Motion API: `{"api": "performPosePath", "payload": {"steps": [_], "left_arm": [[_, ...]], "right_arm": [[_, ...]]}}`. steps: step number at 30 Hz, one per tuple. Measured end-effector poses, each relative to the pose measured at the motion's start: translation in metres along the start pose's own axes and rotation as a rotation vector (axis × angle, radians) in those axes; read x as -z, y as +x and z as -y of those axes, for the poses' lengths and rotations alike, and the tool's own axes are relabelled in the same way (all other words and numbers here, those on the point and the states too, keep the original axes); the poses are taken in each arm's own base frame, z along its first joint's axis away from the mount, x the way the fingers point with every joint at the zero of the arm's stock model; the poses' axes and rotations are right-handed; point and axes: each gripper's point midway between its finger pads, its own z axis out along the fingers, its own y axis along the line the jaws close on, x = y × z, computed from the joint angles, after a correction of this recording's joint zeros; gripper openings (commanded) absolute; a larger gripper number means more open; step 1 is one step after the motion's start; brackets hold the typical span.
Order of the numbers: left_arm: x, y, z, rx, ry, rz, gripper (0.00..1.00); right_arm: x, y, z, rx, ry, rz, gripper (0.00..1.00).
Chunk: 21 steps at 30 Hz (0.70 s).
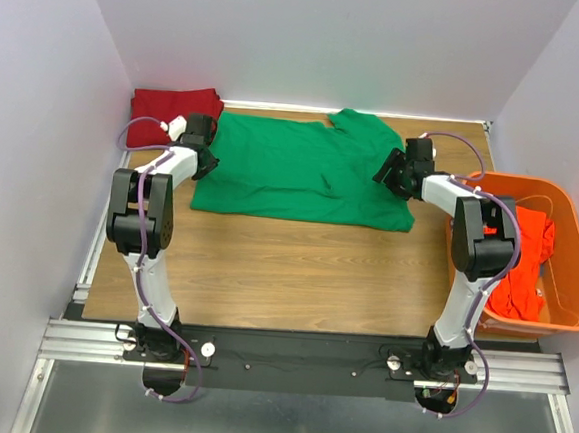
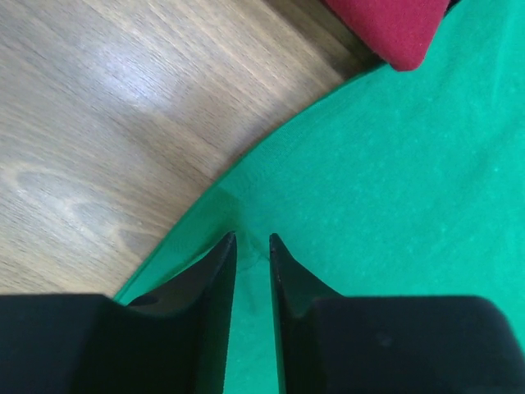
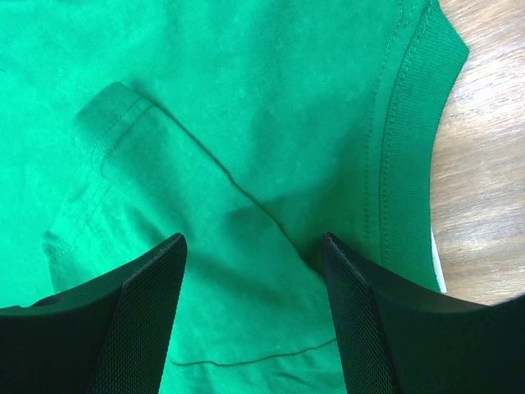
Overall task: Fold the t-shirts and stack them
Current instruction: Fold the flattened tshirt in 1/3 of the way
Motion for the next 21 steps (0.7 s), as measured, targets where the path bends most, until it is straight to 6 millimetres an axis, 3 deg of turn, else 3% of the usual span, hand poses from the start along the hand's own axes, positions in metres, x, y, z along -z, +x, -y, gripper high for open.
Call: {"api": "performPosePath", "payload": {"steps": [21], "left_arm": [[0.003, 0.017, 0.003, 0.037, -0.020, -0.039, 0.31]], "right_arm": [[0.000, 0.000, 0.001, 0.000, 0.001, 0.000, 0.73]]}}
